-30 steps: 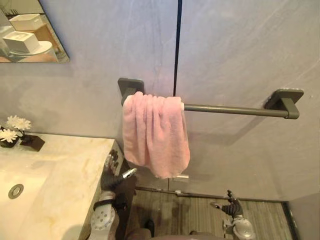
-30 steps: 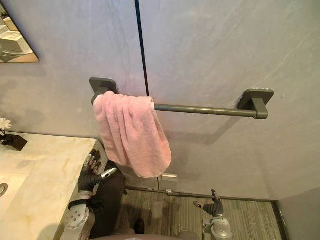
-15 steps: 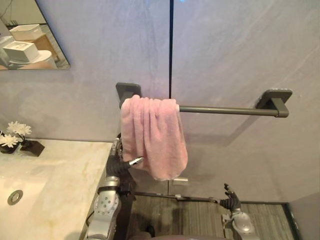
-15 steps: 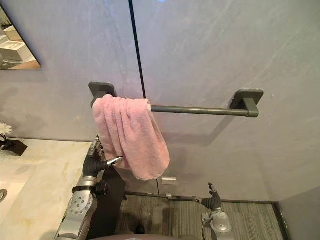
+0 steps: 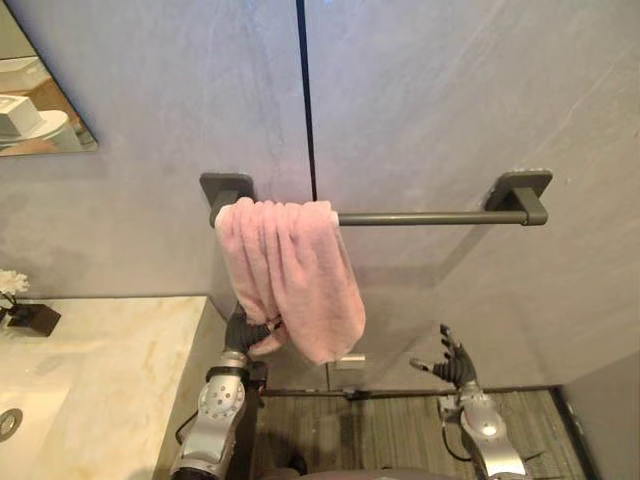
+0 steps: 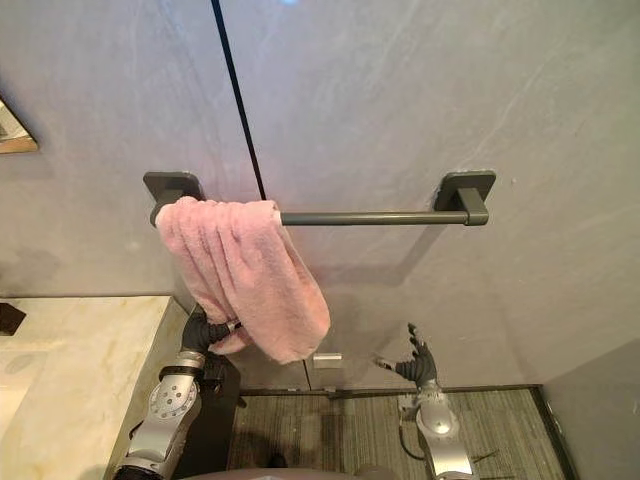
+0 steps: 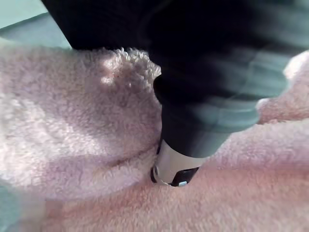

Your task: Organize washtable

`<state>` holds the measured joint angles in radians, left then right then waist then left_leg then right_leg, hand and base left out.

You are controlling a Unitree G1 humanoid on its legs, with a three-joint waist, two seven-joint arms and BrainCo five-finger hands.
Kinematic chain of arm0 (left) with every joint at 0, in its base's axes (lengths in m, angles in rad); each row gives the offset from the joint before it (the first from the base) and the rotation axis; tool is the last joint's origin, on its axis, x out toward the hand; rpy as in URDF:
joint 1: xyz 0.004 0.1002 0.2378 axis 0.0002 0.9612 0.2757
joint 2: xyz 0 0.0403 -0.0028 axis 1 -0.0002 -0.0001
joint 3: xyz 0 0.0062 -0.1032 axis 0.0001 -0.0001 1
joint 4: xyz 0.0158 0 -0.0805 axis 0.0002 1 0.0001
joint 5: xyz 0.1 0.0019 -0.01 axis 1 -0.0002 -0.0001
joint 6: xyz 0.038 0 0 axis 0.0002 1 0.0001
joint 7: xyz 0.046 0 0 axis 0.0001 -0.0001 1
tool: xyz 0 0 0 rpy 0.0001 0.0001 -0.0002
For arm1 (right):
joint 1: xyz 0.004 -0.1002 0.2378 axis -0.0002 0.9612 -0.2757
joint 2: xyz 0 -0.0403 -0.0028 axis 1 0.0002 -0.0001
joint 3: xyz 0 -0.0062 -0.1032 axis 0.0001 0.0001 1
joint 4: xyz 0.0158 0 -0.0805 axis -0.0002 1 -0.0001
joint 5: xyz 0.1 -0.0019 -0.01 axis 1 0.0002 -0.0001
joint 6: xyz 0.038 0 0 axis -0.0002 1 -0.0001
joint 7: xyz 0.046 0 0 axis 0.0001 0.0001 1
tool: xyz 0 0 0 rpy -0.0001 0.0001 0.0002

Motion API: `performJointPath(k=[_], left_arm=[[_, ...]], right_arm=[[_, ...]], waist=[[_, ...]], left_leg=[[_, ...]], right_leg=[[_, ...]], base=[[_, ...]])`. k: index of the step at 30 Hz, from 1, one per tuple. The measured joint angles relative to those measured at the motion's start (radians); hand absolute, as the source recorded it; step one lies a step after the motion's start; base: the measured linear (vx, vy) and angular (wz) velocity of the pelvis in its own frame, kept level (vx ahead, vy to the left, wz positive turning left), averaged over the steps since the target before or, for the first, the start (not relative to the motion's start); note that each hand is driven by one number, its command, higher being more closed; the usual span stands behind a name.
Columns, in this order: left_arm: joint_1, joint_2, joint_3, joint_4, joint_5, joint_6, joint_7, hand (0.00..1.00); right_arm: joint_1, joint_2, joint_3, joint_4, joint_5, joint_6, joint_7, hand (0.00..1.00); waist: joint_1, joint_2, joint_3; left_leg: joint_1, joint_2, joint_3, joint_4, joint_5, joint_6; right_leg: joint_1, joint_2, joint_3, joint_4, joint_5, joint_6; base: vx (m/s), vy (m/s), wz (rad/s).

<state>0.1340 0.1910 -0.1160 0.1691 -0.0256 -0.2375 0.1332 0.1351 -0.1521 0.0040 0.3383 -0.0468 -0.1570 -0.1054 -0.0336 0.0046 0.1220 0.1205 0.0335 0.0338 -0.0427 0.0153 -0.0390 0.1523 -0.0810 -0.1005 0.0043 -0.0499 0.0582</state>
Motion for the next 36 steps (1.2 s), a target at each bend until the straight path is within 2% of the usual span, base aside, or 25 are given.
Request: performJointPath(k=[4, 9, 10, 16, 22, 23, 26, 32, 36], left_arm=[[0.001, 0.003, 0.001, -0.006, 0.0, 0.0, 0.0, 1.0], [0.001, 0.003, 0.001, -0.045, 0.0, -0.001, -0.001, 1.0], [0.001, 0.003, 0.002, -0.052, 0.0, -0.001, -0.001, 1.0], [0.001, 0.002, -0.001, -0.057, 0.0, -0.002, -0.001, 1.0], [-0.001, 0.001, -0.054, -0.058, -0.001, -0.006, 0.0, 1.0], [-0.001, -0.001, -0.061, -0.058, -0.001, -0.006, 0.0, 1.0], [-0.004, -0.004, -0.081, -0.058, -0.001, -0.006, 0.0, 1.0], [-0.004, -0.011, -0.09, -0.056, -0.001, -0.007, 0.002, 1.0], [-0.004, -0.011, -0.09, -0.053, -0.001, -0.007, 0.002, 1.0]], right_arm=[[0.032, -0.05, 0.016, -0.176, 0.013, -0.012, 0.03, 0.0], [0.042, -0.132, 0.059, -0.361, 0.094, -0.045, 0.112, 0.0], [0.038, -0.15, 0.081, -0.376, 0.12, -0.061, 0.132, 0.0], [-0.04, -0.225, 0.233, -0.407, 0.249, -0.068, 0.211, 0.0], [-0.149, -0.24, 0.387, -0.4, 0.289, -0.067, 0.249, 0.0], [-0.179, -0.234, 0.425, -0.399, 0.292, -0.067, 0.256, 1.0], [-0.231, -0.201, 0.483, -0.36, 0.293, -0.067, 0.262, 1.0], [-0.242, -0.179, 0.505, -0.307, 0.288, -0.065, 0.252, 1.0], [-0.242, -0.148, 0.509, -0.269, 0.266, -0.063, 0.245, 1.0]], waist=[[0.004, 0.0, 0.0], [-0.004, 0.0, 0.001], [-0.001, 0.0, 0.001], [0.007, 0.0, 0.0], [0.024, 0.0, -0.002], [0.023, 0.0, -0.002], [0.026, -0.001, -0.003], [0.047, -0.002, -0.01], [0.047, -0.002, -0.025]], left_leg=[[0.011, 0.003, 0.02, -0.003, -0.001, 0.0], [0.019, 0.003, 0.027, -0.009, -0.001, 0.0], [0.022, 0.003, 0.027, -0.01, -0.001, 0.0], [0.023, 0.003, 0.027, -0.016, -0.001, 0.001], [0.005, 0.002, 0.02, -0.01, 0.0, 0.001], [0.004, 0.002, 0.018, -0.009, 0.0, 0.001], [-0.003, 0.002, 0.003, -0.008, 0.004, 0.003], [-0.005, 0.002, -0.008, -0.012, 0.014, 0.002], [-0.007, 0.002, -0.025, -0.027, 0.029, 0.002]], right_leg=[[0.001, 0.001, 0.021, 0.0, 0.0, 0.0], [0.0, 0.002, 0.032, 0.012, 0.0, 0.0], [-0.001, 0.002, 0.033, 0.013, -0.001, 0.0], [-0.008, 0.002, 0.037, 0.019, -0.002, 0.002], [-0.015, 0.002, 0.033, 0.023, -0.001, 0.001], [-0.015, 0.002, 0.031, 0.022, -0.002, 0.001], [-0.015, 0.002, 0.021, 0.022, -0.002, 0.001], [-0.013, 0.004, 0.014, 0.024, -0.002, 0.0], [-0.016, 0.004, -0.002, 0.027, -0.003, 0.0]], base=[[0.0, -0.01, -0.16], [-0.03, -0.005, -0.06], [-0.05, -0.007, 0.0], [-0.04, -0.008, -0.01], [0.01, -0.009, 0.03], [0.0, -0.02, 0.05], [-0.01, -0.023, 0.13], [-0.04, -0.02, 0.06], [-0.04, -0.02, 0.12]])
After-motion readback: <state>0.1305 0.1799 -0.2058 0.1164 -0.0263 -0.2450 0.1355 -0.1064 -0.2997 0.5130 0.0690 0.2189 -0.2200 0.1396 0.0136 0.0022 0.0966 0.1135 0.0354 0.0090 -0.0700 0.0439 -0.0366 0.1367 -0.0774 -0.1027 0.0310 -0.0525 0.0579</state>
